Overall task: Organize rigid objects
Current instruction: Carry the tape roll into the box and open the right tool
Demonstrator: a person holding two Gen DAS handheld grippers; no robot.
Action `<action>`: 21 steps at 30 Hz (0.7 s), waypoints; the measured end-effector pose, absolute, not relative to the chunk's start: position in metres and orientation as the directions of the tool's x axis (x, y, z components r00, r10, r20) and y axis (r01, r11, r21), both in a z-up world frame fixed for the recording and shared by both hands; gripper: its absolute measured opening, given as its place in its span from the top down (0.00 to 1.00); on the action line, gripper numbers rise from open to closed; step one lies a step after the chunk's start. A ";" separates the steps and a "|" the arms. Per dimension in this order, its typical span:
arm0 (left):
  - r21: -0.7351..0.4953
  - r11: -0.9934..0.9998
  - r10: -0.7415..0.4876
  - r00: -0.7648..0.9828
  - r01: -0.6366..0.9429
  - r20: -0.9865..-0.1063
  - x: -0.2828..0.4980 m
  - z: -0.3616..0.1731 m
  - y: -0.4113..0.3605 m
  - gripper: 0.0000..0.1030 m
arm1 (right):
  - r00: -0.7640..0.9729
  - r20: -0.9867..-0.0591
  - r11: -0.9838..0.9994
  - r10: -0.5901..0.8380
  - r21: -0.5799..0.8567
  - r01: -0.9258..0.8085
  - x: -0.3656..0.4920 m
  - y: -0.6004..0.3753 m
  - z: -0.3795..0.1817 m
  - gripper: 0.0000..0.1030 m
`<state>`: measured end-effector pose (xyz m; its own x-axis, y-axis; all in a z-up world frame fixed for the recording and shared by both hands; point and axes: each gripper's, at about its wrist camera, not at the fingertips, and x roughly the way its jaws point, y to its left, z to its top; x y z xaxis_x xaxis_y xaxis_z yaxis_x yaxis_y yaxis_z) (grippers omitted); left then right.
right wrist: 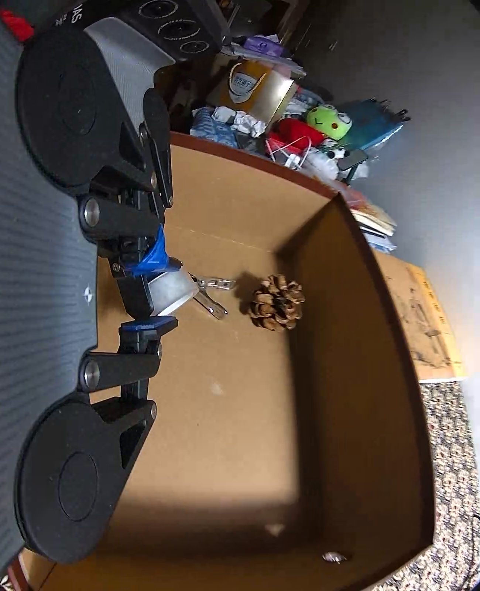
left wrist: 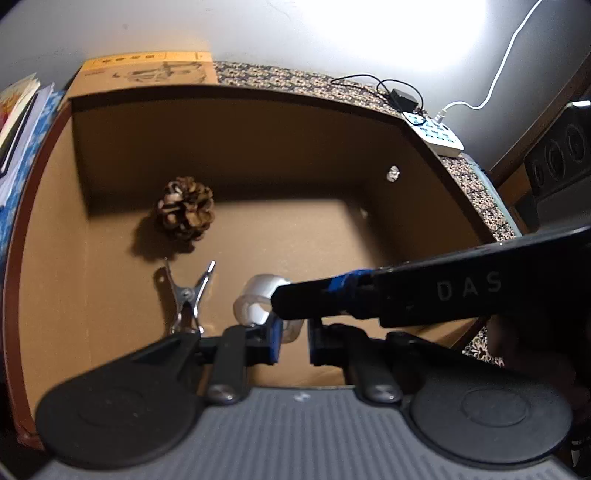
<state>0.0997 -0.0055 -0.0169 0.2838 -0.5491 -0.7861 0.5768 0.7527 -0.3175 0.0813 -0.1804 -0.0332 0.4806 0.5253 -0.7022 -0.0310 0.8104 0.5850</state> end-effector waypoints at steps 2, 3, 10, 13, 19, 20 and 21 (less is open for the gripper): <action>-0.319 0.766 -0.535 0.280 0.558 -0.797 0.103 -0.021 -0.002 0.94 | 0.463 -0.705 0.801 0.537 0.598 -0.018 0.086 -0.179 -0.037 0.92; -0.323 0.772 -0.531 0.276 0.548 -0.801 0.105 -0.023 -0.001 0.94 | 0.454 -0.708 0.798 0.541 0.603 -0.010 0.088 -0.178 -0.040 0.92; -0.295 0.792 -0.504 0.299 0.535 -0.810 0.105 -0.023 0.002 0.67 | 0.446 -0.707 0.787 0.549 0.617 0.009 0.088 -0.181 -0.040 0.89; -0.270 0.808 -0.478 0.315 0.524 -0.820 0.105 -0.023 0.004 0.60 | 0.464 -0.719 0.805 0.517 0.592 0.021 0.086 -0.183 -0.038 0.89; -0.235 0.837 -0.438 0.349 0.494 -0.828 0.105 -0.022 0.004 0.60 | 0.501 -0.710 0.796 0.496 0.602 0.065 0.083 -0.195 -0.039 0.88; -0.221 0.843 -0.427 0.359 0.491 -0.830 0.104 -0.022 0.003 0.60 | 0.508 -0.712 0.799 0.485 0.597 0.073 0.082 -0.196 -0.039 0.88; -0.205 0.849 -0.413 0.369 0.488 -0.832 0.103 -0.022 0.002 0.60 | 0.516 -0.711 0.801 0.477 0.593 0.077 0.081 -0.198 -0.038 0.88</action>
